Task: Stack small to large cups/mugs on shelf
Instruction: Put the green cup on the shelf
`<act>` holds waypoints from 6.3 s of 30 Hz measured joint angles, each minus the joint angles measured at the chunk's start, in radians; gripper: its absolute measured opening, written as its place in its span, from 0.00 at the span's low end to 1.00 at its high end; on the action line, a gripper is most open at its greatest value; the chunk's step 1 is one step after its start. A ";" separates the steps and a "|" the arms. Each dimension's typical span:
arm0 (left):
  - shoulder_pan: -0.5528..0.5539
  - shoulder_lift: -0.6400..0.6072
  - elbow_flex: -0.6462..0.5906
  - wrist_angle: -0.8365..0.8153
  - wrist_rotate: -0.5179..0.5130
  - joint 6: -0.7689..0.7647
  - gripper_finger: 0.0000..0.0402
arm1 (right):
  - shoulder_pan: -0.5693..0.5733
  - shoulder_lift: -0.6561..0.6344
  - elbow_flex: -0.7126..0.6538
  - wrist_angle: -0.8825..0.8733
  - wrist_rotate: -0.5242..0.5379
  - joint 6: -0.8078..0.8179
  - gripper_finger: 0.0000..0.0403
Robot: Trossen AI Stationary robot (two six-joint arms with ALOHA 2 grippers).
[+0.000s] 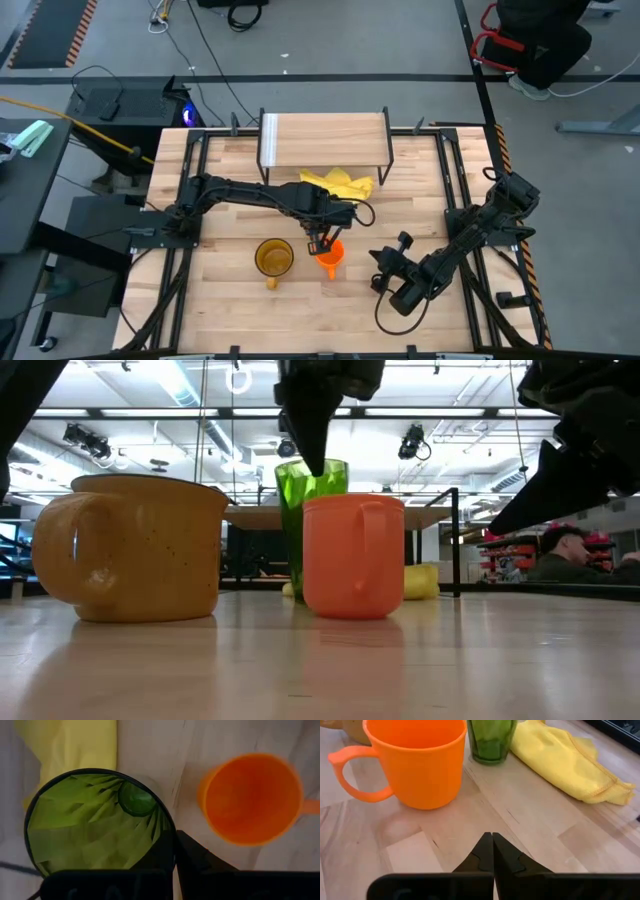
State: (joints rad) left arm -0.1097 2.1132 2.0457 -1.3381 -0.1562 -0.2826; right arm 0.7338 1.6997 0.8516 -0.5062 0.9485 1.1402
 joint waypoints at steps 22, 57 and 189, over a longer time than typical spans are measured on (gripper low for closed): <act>-0.039 0.005 0.113 -0.101 0.029 -0.028 0.03 | 0.000 0.000 0.000 0.000 0.000 -0.018 0.00; -0.032 0.049 0.106 -0.089 0.075 -0.020 0.19 | 0.000 -0.001 -0.001 0.001 0.000 -0.018 0.03; -0.519 -0.926 -1.589 1.161 -1.045 -0.491 0.05 | -0.840 0.123 1.040 -0.711 -0.883 -0.706 0.21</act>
State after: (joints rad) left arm -0.6285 1.1873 0.4562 -0.1776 -1.2013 -0.7734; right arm -0.1059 1.8227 1.8919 -1.2173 0.0656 0.4339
